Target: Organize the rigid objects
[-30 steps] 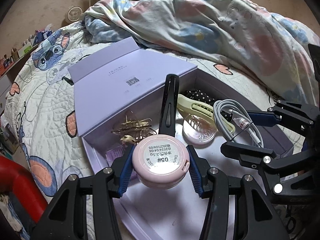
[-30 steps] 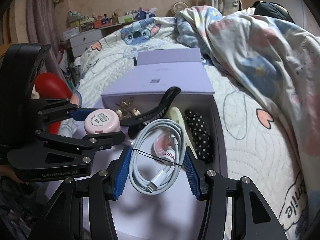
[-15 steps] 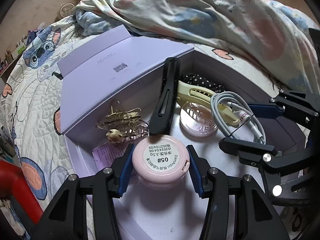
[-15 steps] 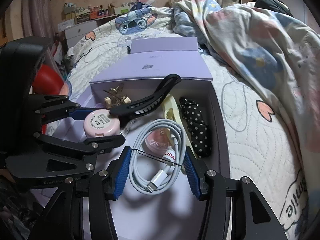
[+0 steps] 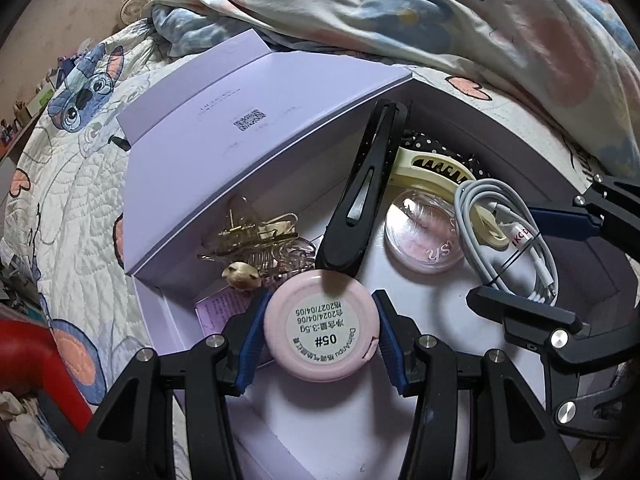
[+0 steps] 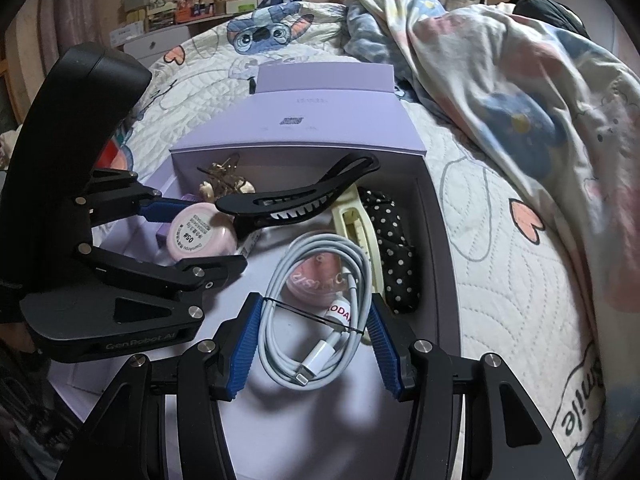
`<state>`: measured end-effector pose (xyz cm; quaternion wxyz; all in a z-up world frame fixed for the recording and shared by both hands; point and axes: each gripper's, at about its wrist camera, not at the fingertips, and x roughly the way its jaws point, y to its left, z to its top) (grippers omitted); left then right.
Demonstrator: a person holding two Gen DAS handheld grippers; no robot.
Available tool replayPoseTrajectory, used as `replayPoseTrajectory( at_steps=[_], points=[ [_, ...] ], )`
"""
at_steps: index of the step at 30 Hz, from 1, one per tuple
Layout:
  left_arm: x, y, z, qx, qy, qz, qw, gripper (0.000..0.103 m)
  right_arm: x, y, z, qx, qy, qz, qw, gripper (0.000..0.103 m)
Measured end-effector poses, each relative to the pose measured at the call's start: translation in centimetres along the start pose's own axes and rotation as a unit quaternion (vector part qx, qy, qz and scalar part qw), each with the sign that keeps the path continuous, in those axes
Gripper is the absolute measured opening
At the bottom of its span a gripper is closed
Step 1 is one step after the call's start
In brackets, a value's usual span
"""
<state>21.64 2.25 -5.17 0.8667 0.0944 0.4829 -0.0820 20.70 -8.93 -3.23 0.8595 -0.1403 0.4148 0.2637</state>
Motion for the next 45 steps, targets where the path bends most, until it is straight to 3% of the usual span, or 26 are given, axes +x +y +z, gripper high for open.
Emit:
replayPoseTrajectory(
  at_steps=[5, 13, 17, 22, 24, 26, 27, 45],
  points=[
    [0.1, -0.3, 0.1, 0.009, 0.005, 0.010, 0.9999, 0.050, 0.1, 0.0, 0.2, 0.000, 0.009, -0.004, 1.000, 0.052],
    [-0.2, 0.1, 0.0, -0.001, 0.000, -0.005, 1.0000, 0.050, 0.2, -0.4, 0.5, 0.012, 0.018, -0.009, 1.000, 0.053],
    [-0.4, 0.3, -0.3, -0.012, 0.001, -0.011, 0.9999, 0.050, 0.1, -0.9, 0.8, 0.022, 0.020, -0.017, 0.999, 0.062],
    [-0.9, 0.3, -0.5, -0.017, -0.001, -0.002, 0.9999, 0.051, -0.6, -1.0, 0.8, 0.026, 0.016, -0.024, 0.999, 0.065],
    [-1.5, 0.2, -0.5, -0.014, -0.013, 0.019, 0.9996, 0.057, -1.1, -0.9, 0.7, 0.026, 0.013, -0.027, 0.999, 0.066],
    [-2.0, 0.1, -0.2, -0.010, -0.022, 0.030, 0.9993, 0.082, -1.5, -0.8, 0.7, 0.023, 0.010, -0.029, 0.999, 0.068],
    [-2.3, 0.2, -0.1, -0.010, -0.025, 0.030, 0.9992, 0.084, -1.8, -0.7, 0.6, 0.020, 0.008, -0.033, 0.999, 0.072],
    [-9.3, 0.8, 0.1, -0.048, -0.073, 0.035, 0.9955, 0.088, -8.5, 0.3, 1.0, 0.017, -0.058, -0.082, 0.995, 0.088]
  ],
)
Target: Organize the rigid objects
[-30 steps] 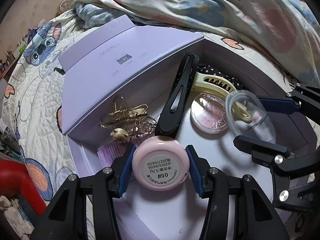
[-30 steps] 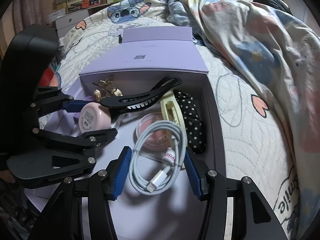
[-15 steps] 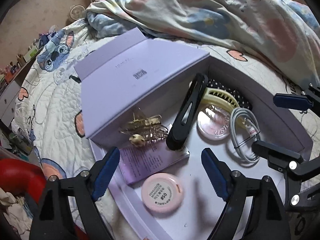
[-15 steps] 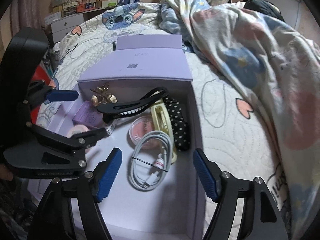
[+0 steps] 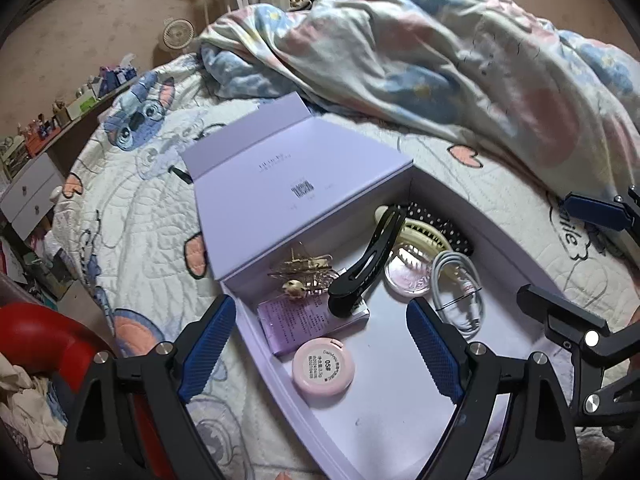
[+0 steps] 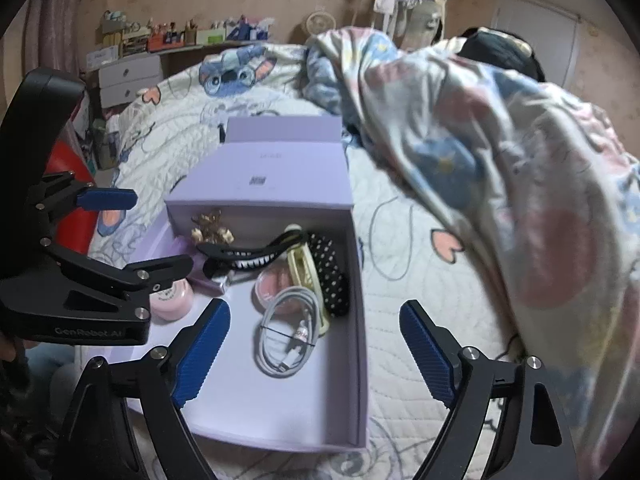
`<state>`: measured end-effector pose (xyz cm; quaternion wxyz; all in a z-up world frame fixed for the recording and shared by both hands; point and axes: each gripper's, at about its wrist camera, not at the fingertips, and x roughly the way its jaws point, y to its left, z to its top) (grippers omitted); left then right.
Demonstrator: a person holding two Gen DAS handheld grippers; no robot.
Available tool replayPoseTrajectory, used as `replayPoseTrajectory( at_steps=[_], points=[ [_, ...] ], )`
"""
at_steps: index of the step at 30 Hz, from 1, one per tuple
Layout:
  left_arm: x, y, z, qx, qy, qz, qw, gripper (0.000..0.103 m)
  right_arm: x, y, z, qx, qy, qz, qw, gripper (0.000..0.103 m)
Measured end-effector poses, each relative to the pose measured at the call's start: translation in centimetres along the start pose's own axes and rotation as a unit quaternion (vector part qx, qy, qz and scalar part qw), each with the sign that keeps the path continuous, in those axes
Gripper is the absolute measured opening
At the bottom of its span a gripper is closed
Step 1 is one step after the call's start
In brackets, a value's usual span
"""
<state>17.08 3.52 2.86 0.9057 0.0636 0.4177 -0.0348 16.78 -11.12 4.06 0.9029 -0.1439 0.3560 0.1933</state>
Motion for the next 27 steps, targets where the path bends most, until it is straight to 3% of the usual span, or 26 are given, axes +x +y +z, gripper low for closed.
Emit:
replayPoseTrajectory(
  at_steps=[10, 27],
  points=[
    [-5.2, 0.2, -0.5, -0.004, -0.030, 0.006, 0.9995, 0.088, -5.2, 0.7, 0.2, -0.001, -0.053, -0.027, 0.998, 0.095],
    [-12.1, -0.9, -4.0, -0.006, -0.074, 0.029, 0.9968, 0.088, -12.1, 1.8, -2.4, 0.038, -0.085, -0.054, 0.994, 0.097]
  ],
)
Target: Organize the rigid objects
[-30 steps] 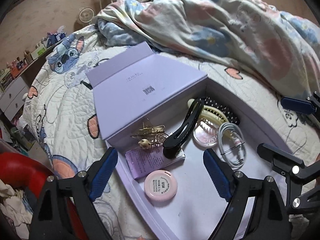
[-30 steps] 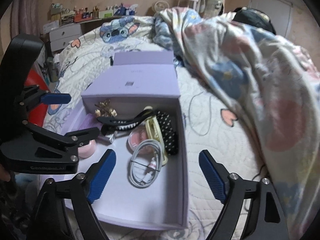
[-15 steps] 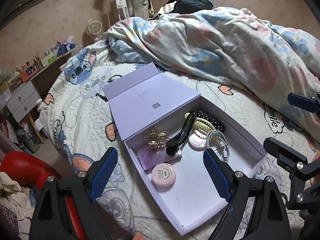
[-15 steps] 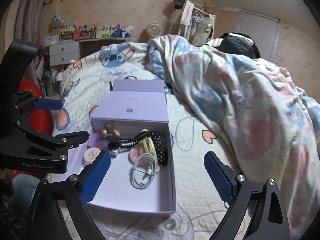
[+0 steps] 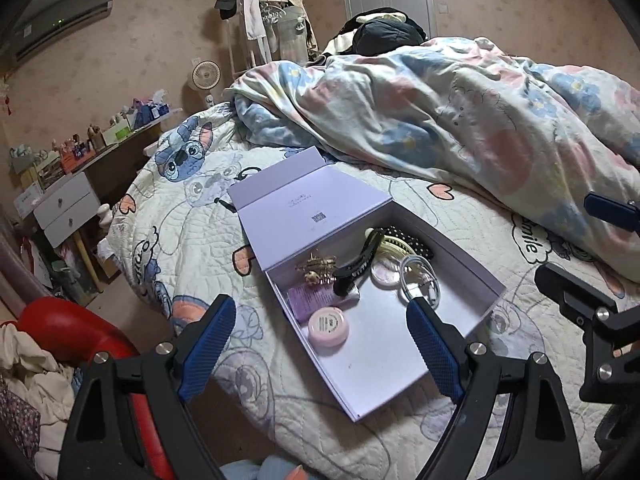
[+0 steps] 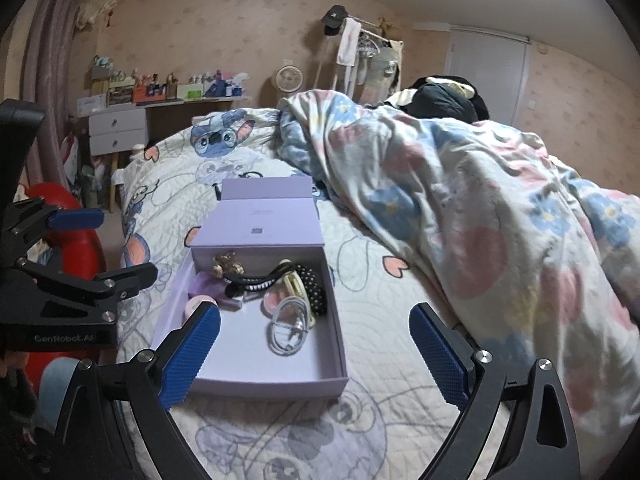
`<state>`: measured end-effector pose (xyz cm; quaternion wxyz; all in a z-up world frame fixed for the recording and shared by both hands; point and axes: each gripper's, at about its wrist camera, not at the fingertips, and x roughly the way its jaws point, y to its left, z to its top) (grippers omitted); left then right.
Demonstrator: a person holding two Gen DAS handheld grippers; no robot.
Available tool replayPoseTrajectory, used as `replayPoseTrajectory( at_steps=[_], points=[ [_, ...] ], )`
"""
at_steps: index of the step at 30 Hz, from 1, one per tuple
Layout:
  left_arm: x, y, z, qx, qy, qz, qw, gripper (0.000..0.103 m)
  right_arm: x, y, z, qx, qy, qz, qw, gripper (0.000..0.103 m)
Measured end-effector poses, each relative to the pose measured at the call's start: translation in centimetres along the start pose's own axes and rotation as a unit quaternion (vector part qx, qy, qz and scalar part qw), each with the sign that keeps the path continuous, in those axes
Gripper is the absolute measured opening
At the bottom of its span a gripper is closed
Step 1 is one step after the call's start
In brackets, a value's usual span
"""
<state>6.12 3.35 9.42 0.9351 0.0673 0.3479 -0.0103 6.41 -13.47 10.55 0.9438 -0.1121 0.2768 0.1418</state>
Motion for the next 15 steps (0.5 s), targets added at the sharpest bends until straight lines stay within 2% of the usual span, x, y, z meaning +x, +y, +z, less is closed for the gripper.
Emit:
replayPoseTrajectory(
  at_steps=[15],
  points=[
    [-0.9, -0.5, -4.3, -0.022, 0.024, 0.003, 0.9995, 0.088, -1.7, 0.9, -3.8, 0.040, 0.047, -0.003, 0.998, 0.097]
  ],
)
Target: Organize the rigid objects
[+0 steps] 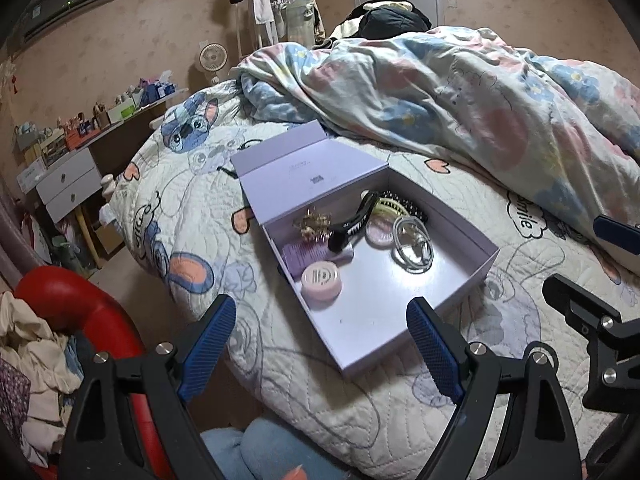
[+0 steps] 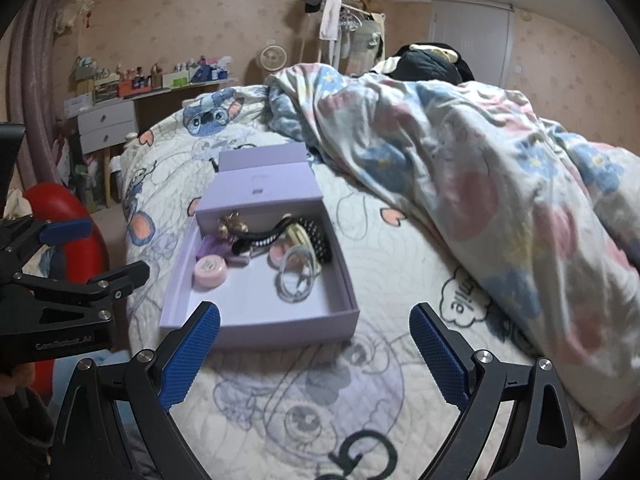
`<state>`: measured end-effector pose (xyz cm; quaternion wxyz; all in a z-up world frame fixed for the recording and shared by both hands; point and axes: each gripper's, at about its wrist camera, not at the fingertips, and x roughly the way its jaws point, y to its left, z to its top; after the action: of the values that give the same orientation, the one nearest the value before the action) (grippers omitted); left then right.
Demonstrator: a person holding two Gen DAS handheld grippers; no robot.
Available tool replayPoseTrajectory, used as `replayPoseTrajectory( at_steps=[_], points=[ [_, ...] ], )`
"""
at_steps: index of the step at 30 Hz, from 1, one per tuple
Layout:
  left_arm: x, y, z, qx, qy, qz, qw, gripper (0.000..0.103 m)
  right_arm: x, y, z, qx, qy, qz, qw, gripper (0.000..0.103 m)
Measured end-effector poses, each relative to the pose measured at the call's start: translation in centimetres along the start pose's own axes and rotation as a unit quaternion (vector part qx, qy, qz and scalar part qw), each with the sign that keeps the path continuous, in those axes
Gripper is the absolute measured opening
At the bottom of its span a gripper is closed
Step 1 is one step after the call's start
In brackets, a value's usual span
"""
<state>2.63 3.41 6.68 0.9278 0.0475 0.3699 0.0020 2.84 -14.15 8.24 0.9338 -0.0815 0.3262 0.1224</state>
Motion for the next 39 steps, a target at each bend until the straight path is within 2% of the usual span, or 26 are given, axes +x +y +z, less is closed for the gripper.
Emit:
replayPoseTrajectory(
  at_steps=[11, 19, 39],
  points=[
    [-0.7, 0.2, -1.3, -0.015, 0.003, -0.005, 0.9999, 0.088, 0.5, 0.6, -2.1, 0.001, 0.029, 0.010, 1.000, 0.097],
    [-0.7, 0.3, -1.4, -0.020, 0.010, -0.017, 0.9996, 0.088, 0.2, 0.7, -2.4, 0.003, 0.029, 0.012, 0.999, 0.097],
    [-1.7, 0.4, -1.3, -0.024, 0.002, -0.020, 0.9995, 0.088, 0.0, 0.7, -1.9, 0.006, 0.026, 0.014, 1.000, 0.097]
  ],
)
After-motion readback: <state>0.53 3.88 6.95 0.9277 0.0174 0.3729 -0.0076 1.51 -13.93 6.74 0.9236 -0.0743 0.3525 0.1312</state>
